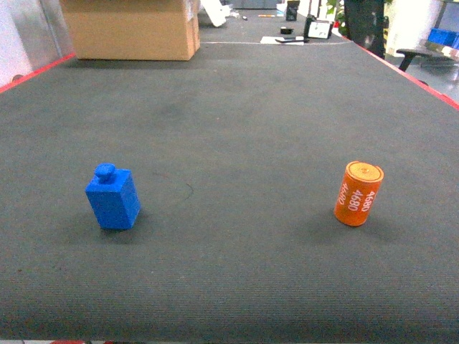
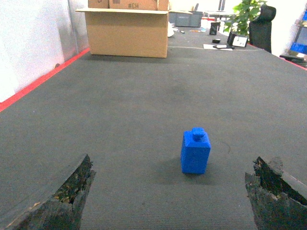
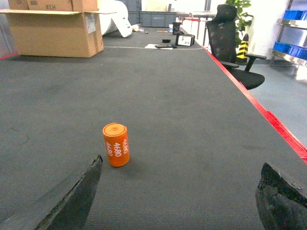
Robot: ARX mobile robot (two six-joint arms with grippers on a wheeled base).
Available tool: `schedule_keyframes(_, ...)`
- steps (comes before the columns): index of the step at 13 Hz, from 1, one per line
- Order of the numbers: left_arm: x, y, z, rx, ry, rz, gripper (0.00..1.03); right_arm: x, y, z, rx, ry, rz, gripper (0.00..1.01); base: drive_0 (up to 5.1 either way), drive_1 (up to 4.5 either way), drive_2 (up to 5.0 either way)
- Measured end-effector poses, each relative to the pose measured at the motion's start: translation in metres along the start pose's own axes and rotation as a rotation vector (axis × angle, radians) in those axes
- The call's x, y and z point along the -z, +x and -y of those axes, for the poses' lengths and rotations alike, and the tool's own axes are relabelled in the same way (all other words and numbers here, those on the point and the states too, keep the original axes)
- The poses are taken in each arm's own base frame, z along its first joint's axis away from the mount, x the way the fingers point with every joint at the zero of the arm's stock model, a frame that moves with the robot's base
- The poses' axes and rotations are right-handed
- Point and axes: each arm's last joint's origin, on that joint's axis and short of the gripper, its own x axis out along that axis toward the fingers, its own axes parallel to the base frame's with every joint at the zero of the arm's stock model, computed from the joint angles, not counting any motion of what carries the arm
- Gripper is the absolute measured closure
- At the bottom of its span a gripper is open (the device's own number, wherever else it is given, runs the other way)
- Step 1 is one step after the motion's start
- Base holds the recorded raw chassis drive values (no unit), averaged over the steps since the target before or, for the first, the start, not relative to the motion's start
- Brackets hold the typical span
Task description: Sort blue parts and orange caps into right shelf containers
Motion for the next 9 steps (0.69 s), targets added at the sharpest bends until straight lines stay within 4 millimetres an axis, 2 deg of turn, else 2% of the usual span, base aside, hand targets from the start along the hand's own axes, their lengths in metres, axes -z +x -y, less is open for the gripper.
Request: schedule_keyframes(9,0.0,0.0,0.0,0.0,0.0,0.0,0.05,0.0,0.0,0.0,0.0,0.0,0.0,0.03,0.0,0.0,0.0)
